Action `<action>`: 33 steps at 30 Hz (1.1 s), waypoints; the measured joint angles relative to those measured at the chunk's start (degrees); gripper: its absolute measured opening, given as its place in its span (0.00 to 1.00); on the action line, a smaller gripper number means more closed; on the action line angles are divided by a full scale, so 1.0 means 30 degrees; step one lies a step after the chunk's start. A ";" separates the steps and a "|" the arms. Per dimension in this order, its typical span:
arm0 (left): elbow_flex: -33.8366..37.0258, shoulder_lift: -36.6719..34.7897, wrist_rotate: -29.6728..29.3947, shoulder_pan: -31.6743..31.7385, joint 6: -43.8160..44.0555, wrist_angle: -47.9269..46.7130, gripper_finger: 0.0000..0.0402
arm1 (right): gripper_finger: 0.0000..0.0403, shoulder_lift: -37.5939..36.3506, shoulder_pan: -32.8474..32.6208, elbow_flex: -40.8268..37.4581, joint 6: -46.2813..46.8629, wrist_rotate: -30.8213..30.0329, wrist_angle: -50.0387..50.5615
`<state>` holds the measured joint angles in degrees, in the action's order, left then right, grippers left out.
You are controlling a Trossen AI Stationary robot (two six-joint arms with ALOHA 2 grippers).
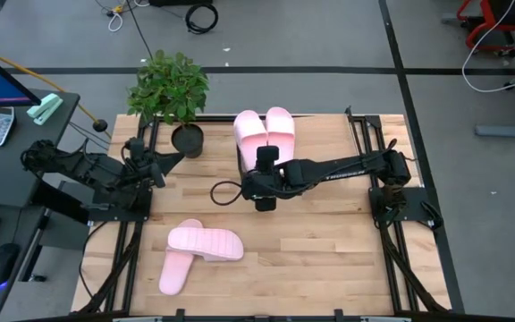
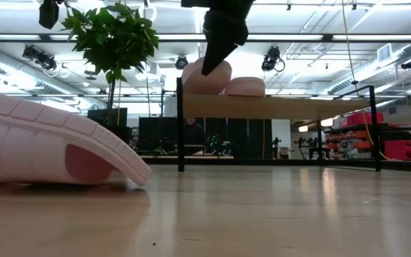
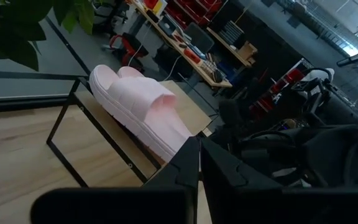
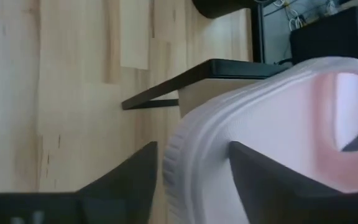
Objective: Pick and place slides into the shelf
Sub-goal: Put the right pink slide on the shelf
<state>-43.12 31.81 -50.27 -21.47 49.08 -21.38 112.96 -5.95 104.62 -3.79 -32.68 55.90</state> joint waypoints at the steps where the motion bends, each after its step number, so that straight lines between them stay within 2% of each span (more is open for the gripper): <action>1: 0.0002 0.0000 -0.0002 0.0000 -0.0016 -0.0004 0.04 | 0.44 -0.0009 0.0027 0.0000 0.0324 -0.0007 -0.0004; 7: 0.0002 0.0000 -0.0002 0.0000 -0.0096 0.0018 0.03 | 0.12 -0.0311 0.0043 0.0029 0.1747 -0.0214 0.0202; 13: 0.0002 0.0000 -0.0004 0.0015 -0.0117 0.0018 0.05 | 0.12 -0.0319 0.0050 0.0022 0.3028 -0.0487 0.0454; 19: 0.0002 0.0000 -0.0004 0.0015 -0.0143 0.0018 0.05 | 0.12 -0.0319 0.0050 0.0007 0.4290 -0.1579 0.0659; 26: 0.0002 0.0000 -0.0004 0.0015 -0.0313 -0.0010 0.03 | 0.12 -0.0319 -0.0068 0.0000 0.4402 -0.2326 0.0640; 33: 0.0002 0.0007 -0.0011 0.0015 -0.0328 -0.0091 0.05 | 0.12 -0.0319 -0.0040 0.0313 0.4502 -0.2871 0.0789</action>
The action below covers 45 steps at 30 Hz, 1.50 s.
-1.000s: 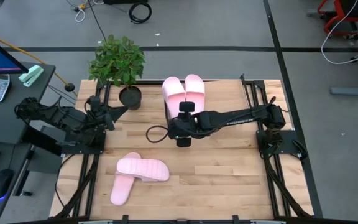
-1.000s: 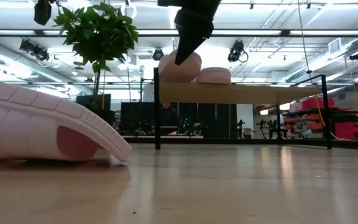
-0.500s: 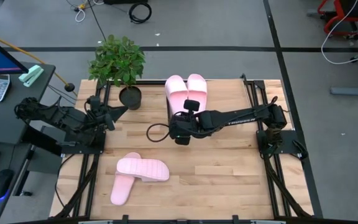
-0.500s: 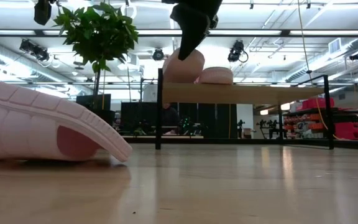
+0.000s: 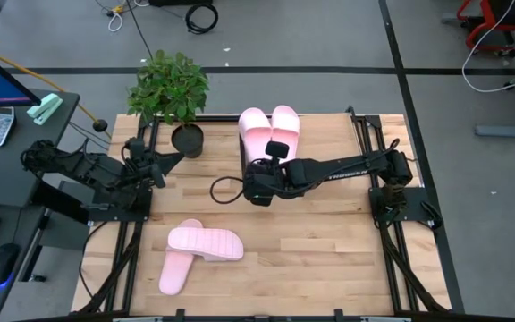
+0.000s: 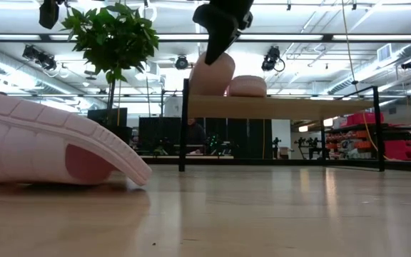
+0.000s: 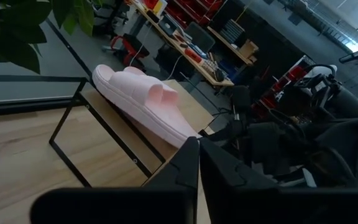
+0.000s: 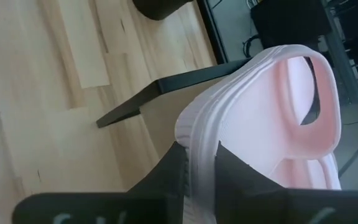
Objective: Pick and place slides into the shelf
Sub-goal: Put the right pink slide on the shelf
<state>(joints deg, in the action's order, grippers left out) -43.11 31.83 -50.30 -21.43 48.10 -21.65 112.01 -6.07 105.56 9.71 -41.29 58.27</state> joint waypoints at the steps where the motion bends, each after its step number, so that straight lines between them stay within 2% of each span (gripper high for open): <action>1: 0.0000 0.0000 0.0000 0.0000 0.0000 0.0000 0.05 | 0.12 0.0000 0.0018 0.0000 0.0124 -0.0039 0.0064; 10: 0.0000 0.0000 0.0000 0.0000 0.0036 0.0000 0.03 | 0.12 0.0000 0.0076 0.0000 0.0950 -0.0199 0.0558; 20: 0.0000 0.0000 0.0000 0.0000 0.0044 -0.0019 0.06 | 0.12 0.0000 0.0076 0.0007 0.1246 -0.0207 0.0830; 35: 0.0000 0.0000 0.0000 0.0000 0.0044 -0.0022 0.05 | 0.12 0.0000 0.0355 0.0013 0.1895 -0.0053 0.1014; 45: 0.0000 0.0007 -0.0007 0.0000 -0.0220 -0.0022 0.04 | 0.12 0.0000 0.0506 0.0015 0.1657 0.1623 0.0273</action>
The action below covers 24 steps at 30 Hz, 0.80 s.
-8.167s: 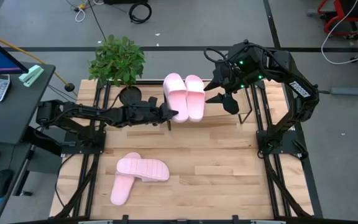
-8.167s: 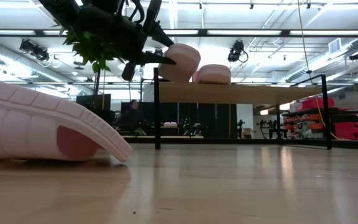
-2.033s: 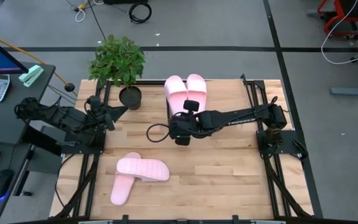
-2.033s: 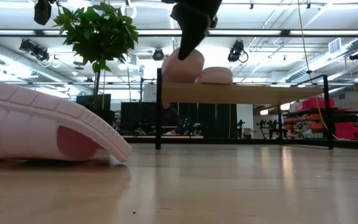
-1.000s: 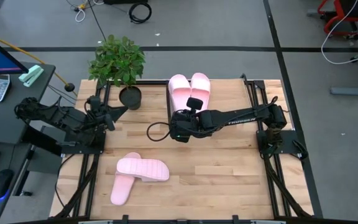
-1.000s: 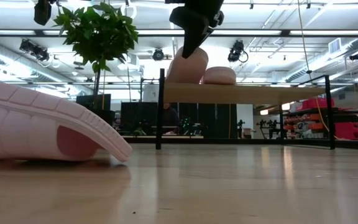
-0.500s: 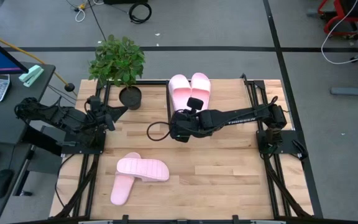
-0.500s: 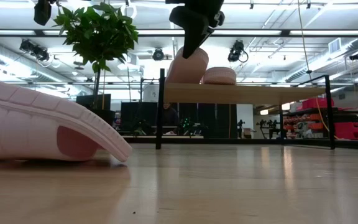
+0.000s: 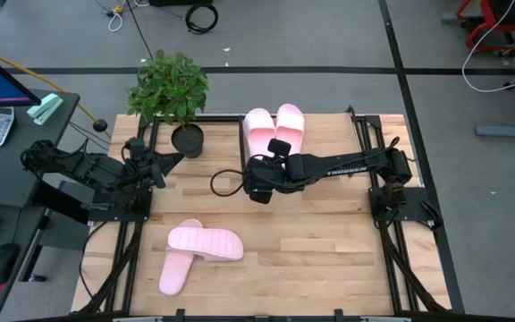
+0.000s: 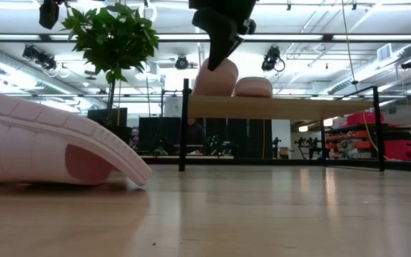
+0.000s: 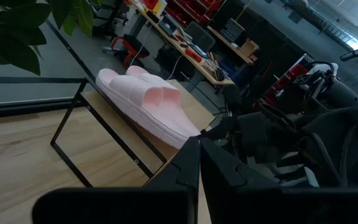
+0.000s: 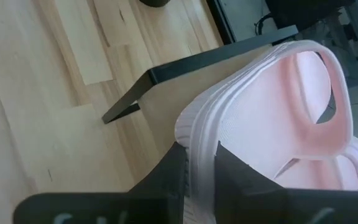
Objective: Pick and place slides into the shelf
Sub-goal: Put the right pink slide on the shelf, then adjust the right pink slide on the shelf
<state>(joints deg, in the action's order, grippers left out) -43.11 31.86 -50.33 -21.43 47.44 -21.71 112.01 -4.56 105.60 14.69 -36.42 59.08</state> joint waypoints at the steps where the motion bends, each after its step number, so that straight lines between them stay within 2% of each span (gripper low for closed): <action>1: 0.0000 0.0000 0.0000 0.0000 -0.0028 0.0000 0.04 | 0.12 0.0000 0.0005 0.0000 -0.0040 0.0115 -0.0151; 12: 0.0000 0.0000 0.0000 0.0000 -0.0057 0.0000 0.05 | 0.13 -0.0007 0.0227 0.0000 -0.0147 0.1719 -0.0790; 16: 0.0000 0.0000 0.0000 0.0000 -0.0065 0.0000 0.05 | 0.28 -0.0007 0.0461 0.0000 0.0183 0.2285 -0.0811; 19: 0.0000 0.0000 0.0000 0.0000 -0.0101 0.0000 0.03 | 0.40 -0.0007 0.0668 0.0000 0.0252 0.3549 -0.0829; 24: 0.0000 0.0000 0.0000 0.0000 -0.0108 0.0000 0.04 | 0.52 -0.0007 0.0860 0.0000 0.0241 0.5195 -0.0788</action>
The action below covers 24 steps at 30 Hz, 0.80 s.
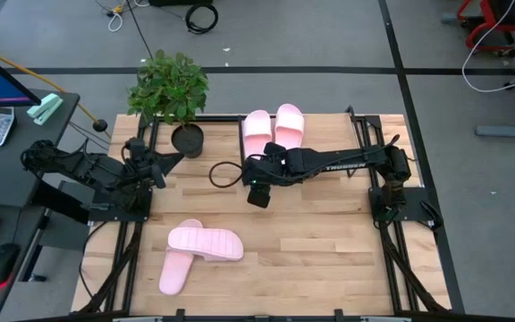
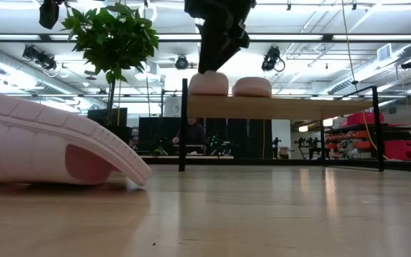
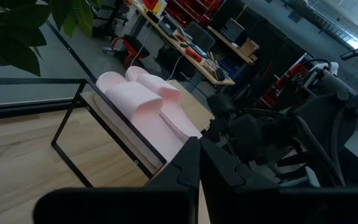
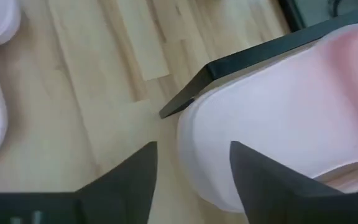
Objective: Pick and place slides into the shelf
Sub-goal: Adjust the right pink slide on the shelf
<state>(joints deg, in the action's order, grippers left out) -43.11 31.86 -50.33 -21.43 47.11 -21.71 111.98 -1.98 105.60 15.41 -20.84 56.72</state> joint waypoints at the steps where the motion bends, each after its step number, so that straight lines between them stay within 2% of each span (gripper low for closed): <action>1: 0.0000 0.0000 0.0000 0.0000 0.0003 0.0000 0.04 | 0.54 0.0000 0.0000 0.0000 -0.0134 0.0030 0.0036; 5: 0.0000 0.0000 0.0000 0.0000 0.0007 0.0000 0.06 | 0.56 -0.0273 0.0000 0.0000 -0.1227 -0.0132 0.1540; 10: 0.0000 0.0000 0.0000 -0.0003 -0.0035 0.0000 0.06 | 0.54 -0.1343 -0.0003 0.0000 -0.1295 -0.1512 0.5429; 16: 0.0000 0.0000 -0.0119 0.0000 -0.0199 -0.0044 0.04 | 0.52 -0.1960 0.0168 0.0000 -0.1198 -0.1313 0.5744; 24: 0.0000 0.0000 -0.0155 0.0007 -0.0447 -0.0022 0.05 | 0.56 -0.1821 0.0401 -0.0572 -0.0431 -0.1349 0.5484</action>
<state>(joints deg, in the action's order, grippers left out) -43.11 31.86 -50.79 -21.41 45.77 -21.78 106.52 -0.77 103.89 14.11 -24.88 73.17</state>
